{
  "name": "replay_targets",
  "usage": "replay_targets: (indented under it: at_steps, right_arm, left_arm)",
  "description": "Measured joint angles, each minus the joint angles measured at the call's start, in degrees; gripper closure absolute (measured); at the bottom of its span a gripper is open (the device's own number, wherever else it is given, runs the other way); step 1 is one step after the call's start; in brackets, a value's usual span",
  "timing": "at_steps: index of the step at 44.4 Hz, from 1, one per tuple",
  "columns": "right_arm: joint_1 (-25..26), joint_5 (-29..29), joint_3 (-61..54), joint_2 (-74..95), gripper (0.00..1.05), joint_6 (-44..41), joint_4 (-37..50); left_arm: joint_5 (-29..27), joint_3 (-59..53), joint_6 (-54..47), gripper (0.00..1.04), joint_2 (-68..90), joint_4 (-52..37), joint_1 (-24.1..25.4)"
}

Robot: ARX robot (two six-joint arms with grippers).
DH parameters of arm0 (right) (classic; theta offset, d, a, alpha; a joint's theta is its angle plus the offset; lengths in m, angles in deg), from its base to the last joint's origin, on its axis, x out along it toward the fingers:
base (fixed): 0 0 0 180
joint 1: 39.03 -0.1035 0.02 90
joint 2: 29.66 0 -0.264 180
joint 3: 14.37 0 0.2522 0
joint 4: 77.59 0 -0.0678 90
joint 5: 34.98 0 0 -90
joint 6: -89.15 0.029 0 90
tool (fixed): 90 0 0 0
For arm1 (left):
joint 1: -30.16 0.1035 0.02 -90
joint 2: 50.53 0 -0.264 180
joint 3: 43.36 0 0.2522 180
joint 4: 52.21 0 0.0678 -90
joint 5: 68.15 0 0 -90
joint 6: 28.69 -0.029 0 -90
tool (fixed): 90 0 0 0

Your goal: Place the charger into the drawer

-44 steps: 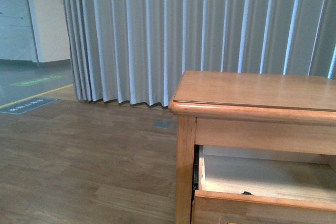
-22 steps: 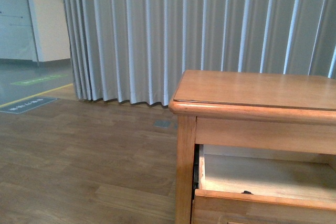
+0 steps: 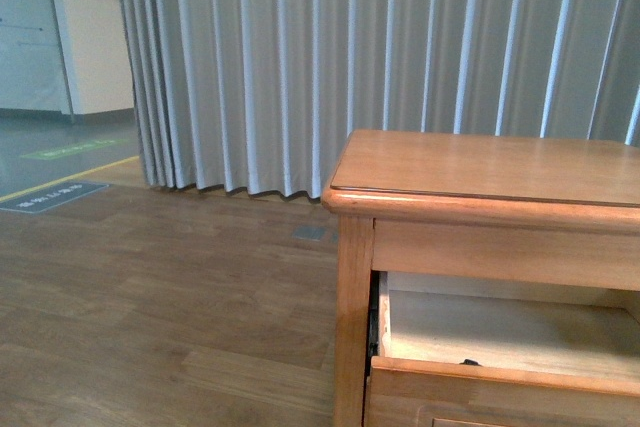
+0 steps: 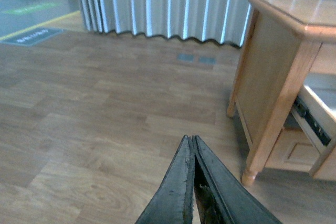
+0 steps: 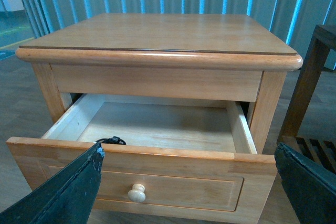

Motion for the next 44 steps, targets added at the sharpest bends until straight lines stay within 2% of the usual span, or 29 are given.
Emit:
replay_targets:
  at_steps: [12,13,15,17,19,22,28,32,44]
  right_arm:
    - [-0.02,0.04,0.0,-0.04,0.08,0.0,0.0]
    - [-0.66,-1.99,-0.35,-0.09,0.08,-1.53,0.98]
    - [-2.78,-9.86,-1.16,0.83,0.08,-8.15,4.42]
    - [-3.78,-12.35,-1.11,2.69,0.08,-12.31,5.64]
    - [-4.26,-12.55,-0.94,6.95,0.08,-17.07,6.88]
    - [-4.96,-13.16,-0.02,16.11,0.08,-19.78,10.93]
    - [-6.84,-11.02,4.44,35.8,0.08,-20.22,16.57]
    - [-7.72,-9.7,6.14,44.37,0.08,-19.71,18.18]
    - [-11.06,-7.39,15.5,73.07,0.08,-17.81,26.38]
  left_arm:
    - [0.0,0.0,0.0,1.01,-1.36,0.39,0.02]
    - [0.0,0.0,0.02,0.97,-1.38,0.39,0.02]
    - [0.0,0.0,0.02,0.86,-1.38,0.39,0.02]
    - [0.0,0.0,0.02,0.77,-1.4,0.42,0.02]
    - [0.0,0.0,0.0,0.66,-1.4,0.42,0.02]
    - [0.0,0.0,0.02,0.5,-1.4,0.42,0.02]
    - [0.0,0.0,0.0,0.2,-1.4,0.44,0.02]
    - [0.0,0.0,0.0,0.06,-1.4,0.44,0.02]
    - [0.0,0.0,-0.13,0.06,-1.4,0.44,0.02]
